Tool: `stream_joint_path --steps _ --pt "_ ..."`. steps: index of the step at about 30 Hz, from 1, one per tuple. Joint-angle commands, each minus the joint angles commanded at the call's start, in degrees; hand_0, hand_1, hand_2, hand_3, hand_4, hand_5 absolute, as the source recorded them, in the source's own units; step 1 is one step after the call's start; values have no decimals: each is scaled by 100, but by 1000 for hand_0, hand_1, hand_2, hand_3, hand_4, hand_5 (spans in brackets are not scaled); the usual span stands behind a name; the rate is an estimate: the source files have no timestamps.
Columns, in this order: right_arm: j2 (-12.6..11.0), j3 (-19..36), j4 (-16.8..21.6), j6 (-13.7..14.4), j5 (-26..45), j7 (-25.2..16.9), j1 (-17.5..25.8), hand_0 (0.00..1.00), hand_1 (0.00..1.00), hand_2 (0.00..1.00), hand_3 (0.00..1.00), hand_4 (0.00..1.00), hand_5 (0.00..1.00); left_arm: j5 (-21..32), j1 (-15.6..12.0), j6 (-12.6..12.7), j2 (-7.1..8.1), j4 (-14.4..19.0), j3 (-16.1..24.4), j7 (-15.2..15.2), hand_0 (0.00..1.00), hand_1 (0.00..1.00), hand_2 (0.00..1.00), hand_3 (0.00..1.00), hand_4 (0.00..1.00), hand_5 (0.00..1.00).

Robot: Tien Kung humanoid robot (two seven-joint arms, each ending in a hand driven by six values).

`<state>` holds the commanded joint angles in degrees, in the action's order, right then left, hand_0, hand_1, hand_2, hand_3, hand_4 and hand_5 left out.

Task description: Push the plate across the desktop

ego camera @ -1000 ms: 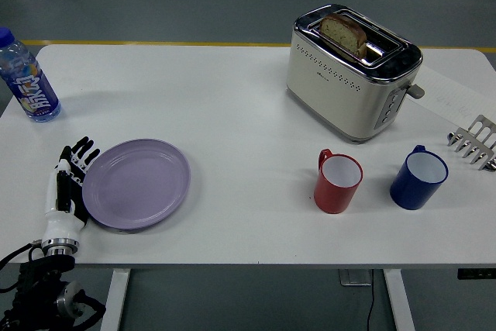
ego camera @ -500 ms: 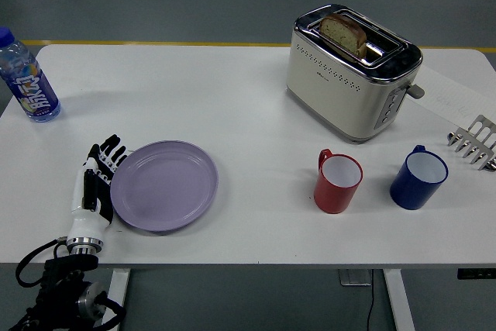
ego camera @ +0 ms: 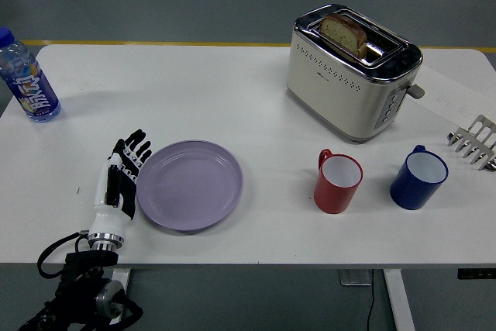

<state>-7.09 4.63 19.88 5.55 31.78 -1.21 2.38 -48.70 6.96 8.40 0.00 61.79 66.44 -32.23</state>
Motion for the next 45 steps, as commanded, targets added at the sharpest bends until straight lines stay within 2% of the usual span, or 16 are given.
stream_joint_path --steps 32,45 --pt "-15 -100 -33 -16 -10 -20 -65 640 643 782 782 517 533 189 111 29 0 194 -824 -21 836 861 895 806 505 998" --pt "-29 -106 -26 0 5 -30 -33 639 640 781 783 518 535 312 111 29 0 296 -1283 -19 835 860 895 806 503 998"
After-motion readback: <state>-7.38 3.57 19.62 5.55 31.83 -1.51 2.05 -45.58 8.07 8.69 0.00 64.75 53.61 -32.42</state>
